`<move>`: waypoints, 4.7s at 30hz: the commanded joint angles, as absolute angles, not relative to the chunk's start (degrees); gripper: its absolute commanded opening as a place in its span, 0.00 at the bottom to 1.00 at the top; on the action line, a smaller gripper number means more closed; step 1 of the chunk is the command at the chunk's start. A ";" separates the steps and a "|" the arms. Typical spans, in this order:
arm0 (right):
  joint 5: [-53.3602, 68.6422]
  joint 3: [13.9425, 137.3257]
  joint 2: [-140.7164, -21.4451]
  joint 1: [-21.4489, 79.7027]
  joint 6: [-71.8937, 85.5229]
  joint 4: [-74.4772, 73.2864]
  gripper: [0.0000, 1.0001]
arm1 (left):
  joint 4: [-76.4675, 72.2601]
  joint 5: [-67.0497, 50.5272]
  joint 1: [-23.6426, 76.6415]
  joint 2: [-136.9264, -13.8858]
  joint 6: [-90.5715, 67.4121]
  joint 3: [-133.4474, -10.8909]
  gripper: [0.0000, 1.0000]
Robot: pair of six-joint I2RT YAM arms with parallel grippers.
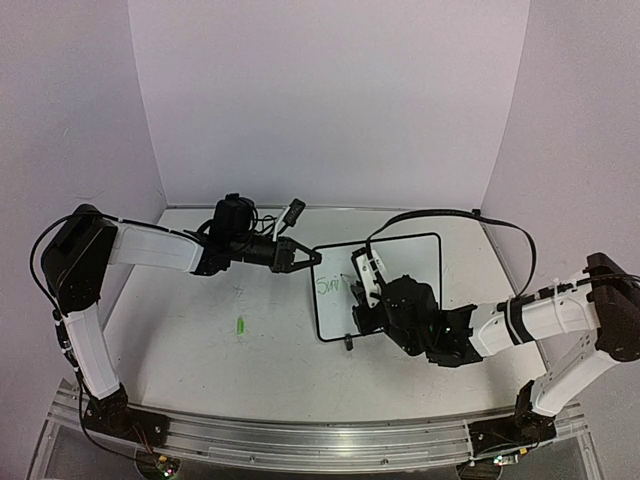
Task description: Write a sentence on the whiteboard
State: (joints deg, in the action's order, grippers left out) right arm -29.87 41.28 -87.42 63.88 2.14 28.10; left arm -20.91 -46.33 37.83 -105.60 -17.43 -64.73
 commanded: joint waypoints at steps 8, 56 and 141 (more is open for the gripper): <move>-29.96 41.51 -87.38 63.67 4.86 25.50 0.00 | -19.34 -46.98 38.42 -103.20 -16.97 -64.25 0.00; -31.11 39.68 -85.74 64.94 8.99 20.80 0.00 | -19.16 -46.95 38.44 -103.36 -16.87 -64.35 0.00; -31.59 41.40 -88.28 63.50 4.90 29.00 0.00 | -18.98 -47.02 38.48 -102.92 -16.79 -64.37 0.00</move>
